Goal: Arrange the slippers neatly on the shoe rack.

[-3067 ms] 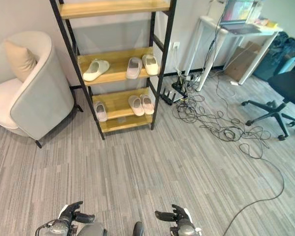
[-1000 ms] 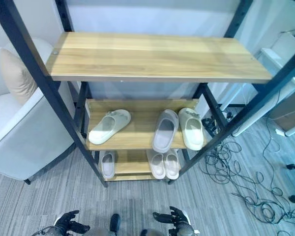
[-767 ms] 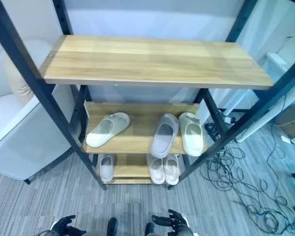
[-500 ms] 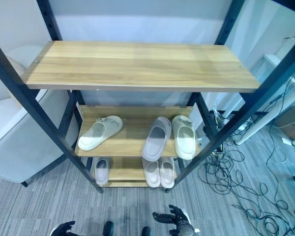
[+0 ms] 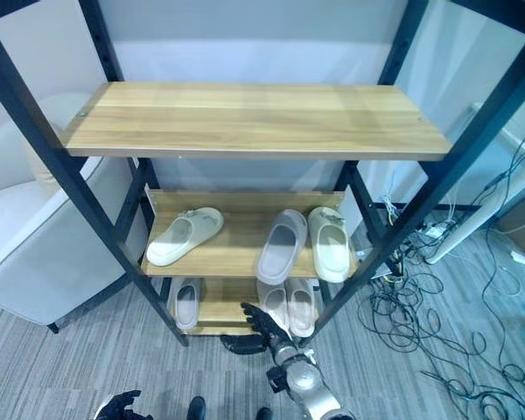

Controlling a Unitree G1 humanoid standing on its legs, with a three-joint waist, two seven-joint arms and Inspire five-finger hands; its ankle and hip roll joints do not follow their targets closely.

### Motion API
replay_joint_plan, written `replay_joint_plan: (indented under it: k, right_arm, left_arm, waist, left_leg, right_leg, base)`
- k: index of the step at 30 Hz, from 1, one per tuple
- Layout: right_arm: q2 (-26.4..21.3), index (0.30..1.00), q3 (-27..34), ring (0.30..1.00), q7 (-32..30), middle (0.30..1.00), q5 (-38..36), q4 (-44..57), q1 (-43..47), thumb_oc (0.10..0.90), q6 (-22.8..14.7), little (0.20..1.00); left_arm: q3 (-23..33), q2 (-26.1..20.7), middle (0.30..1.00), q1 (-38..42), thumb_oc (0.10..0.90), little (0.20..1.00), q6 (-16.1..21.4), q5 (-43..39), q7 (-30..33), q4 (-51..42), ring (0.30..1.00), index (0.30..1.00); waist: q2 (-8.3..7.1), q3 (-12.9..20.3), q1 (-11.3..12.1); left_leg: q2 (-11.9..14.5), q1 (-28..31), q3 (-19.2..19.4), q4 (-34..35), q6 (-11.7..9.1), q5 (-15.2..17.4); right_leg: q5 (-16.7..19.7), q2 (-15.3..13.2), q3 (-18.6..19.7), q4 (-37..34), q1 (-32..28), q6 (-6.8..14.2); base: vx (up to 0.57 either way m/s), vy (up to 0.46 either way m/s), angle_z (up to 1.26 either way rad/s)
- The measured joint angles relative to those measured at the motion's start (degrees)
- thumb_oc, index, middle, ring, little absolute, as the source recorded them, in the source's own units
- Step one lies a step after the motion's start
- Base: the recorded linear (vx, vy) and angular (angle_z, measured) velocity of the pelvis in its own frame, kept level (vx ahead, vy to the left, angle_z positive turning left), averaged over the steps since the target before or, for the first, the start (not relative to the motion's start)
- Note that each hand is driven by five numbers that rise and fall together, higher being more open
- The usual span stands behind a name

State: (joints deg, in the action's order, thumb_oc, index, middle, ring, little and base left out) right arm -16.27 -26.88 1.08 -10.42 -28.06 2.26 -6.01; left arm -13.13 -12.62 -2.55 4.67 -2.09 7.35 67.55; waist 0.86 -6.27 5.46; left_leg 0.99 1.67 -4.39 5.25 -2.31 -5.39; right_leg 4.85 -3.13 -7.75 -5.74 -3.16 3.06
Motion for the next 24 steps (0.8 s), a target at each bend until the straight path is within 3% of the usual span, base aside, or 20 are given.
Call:
replay_joint_plan:
  k: [14,19,24]
  right_arm:
    - [-3.6,0.900,-2.5,0.900,2.4,0.900,-13.0,19.6,0.2,0.800,-0.9,0.900]
    - [-4.6,0.900,-1.8,0.900,2.0,0.900,-12.5,22.0,0.0,0.800,-1.1,0.900]
    - [-6.0,0.900,2.3,0.900,-1.5,0.900,-6.4,25.0,0.0,0.800,-2.3,0.900]
  left_arm:
    - [-0.1,1.1,0.900,-0.9,0.800,0.900,0.0,-0.1,0.9,-0.3,0.900,0.900]
    - [-0.1,1.4,0.900,-1.5,0.800,0.900,0.0,-0.1,1.0,-0.8,0.900,0.900]
    - [-0.1,1.9,0.900,-1.9,0.800,0.900,0.0,-0.1,1.3,-0.7,0.900,0.900]
  waist:
    - [1.27,0.6,-0.1]
    - [1.60,0.6,-0.2]
    - [2.20,0.7,-0.7]
  left_leg:
    - [0.2,0.1,-1.0,0.1,-0.4,-0.3]
    - [0.2,0.0,-1.0,0.1,-0.4,-0.3]
    - [0.2,0.0,-1.0,0.1,-0.4,-0.3]
  right_leg:
    - [-0.2,0.2,-1.3,0.0,-0.5,0.1]
    - [-0.2,0.2,-1.3,0.0,-0.5,0.1]
    - [-0.2,0.1,-1.3,0.0,-0.5,0.1]
  base:
    - [0.01,-0.005,0.04]
    - [0.00,0.000,0.00]
    - [0.00,0.000,0.00]
